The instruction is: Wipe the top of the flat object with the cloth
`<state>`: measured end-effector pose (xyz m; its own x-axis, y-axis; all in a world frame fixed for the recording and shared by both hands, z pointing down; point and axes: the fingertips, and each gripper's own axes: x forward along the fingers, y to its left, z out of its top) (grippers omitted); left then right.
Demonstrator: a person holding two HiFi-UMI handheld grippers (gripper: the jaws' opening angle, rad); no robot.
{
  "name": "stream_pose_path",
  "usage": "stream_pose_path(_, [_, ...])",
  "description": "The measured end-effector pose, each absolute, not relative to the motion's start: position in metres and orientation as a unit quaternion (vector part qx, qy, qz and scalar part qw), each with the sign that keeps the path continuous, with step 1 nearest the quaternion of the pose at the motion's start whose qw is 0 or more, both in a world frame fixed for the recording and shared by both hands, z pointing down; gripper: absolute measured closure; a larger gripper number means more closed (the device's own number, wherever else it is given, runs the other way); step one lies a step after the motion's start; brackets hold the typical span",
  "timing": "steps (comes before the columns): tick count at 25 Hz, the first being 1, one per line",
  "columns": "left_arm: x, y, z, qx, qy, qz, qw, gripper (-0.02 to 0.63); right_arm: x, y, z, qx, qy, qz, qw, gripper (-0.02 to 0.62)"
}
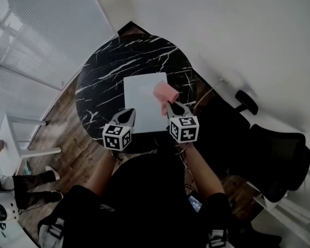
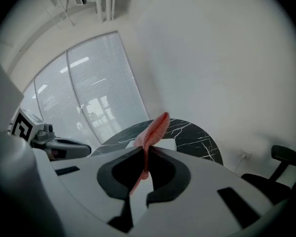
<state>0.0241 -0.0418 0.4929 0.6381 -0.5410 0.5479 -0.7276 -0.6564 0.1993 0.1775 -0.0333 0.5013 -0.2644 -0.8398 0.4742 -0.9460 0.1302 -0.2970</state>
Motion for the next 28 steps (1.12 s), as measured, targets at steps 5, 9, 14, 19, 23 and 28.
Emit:
stream_pose_path(5, [-0.008,-0.016,0.476,0.890,-0.364,0.196,0.192,0.606,0.145,0.002,0.479,0.612,-0.749,0.235,0.099,0.588])
stream_pose_path(9, [-0.035,0.014,0.473,0.890,-0.375,0.174,0.195,0.606,0.123,0.036,0.481,0.627,-0.737,0.234,0.096,0.588])
stream_pose_path(14, [-0.055,0.050,0.473,0.891,-0.376,0.162,0.195,0.607,0.088,0.074,0.471,0.620,-0.748,0.209,0.112,0.588])
stream_pose_path(19, [-0.061,0.067,0.450,0.893,-0.388,0.132,0.184,0.606,0.073,0.089,0.446,0.607,-0.766,0.174,0.123,0.588])
stream_pose_path(23, [-0.059,0.073,0.417,0.897,-0.395,0.093,0.176,0.607,0.080,0.090,0.409,0.620,-0.766,0.137,0.095,0.588])
stream_pose_path(28, [-0.047,0.079,0.378,0.896,-0.411,0.065,0.154,0.607,0.086,0.099,0.359,0.608,-0.787,0.095,0.057,0.588])
